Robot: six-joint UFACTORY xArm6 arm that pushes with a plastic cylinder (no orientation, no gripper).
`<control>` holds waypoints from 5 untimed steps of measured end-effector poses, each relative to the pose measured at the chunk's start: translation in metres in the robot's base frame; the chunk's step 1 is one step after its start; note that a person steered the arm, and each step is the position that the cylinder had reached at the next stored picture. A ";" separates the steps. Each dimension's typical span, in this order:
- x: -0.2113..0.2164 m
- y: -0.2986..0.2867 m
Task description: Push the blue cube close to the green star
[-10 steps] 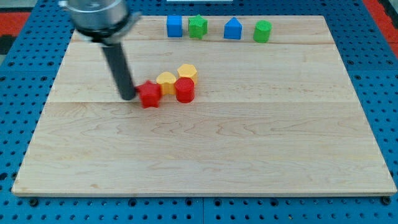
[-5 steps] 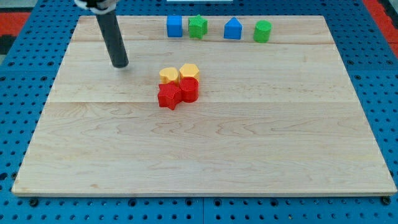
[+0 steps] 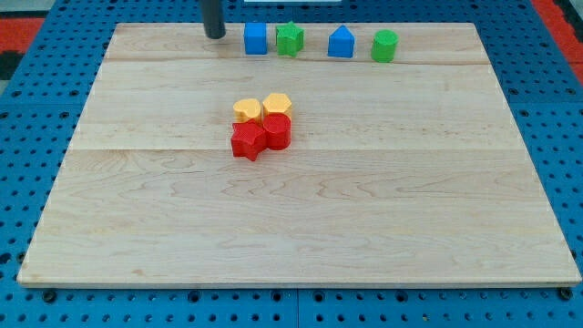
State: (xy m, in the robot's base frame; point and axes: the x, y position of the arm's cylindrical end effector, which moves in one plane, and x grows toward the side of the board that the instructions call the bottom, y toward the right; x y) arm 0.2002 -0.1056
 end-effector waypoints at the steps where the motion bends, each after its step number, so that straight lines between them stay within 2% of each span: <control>1: -0.007 0.017; 3: 0.002 0.035; 5: -0.007 0.064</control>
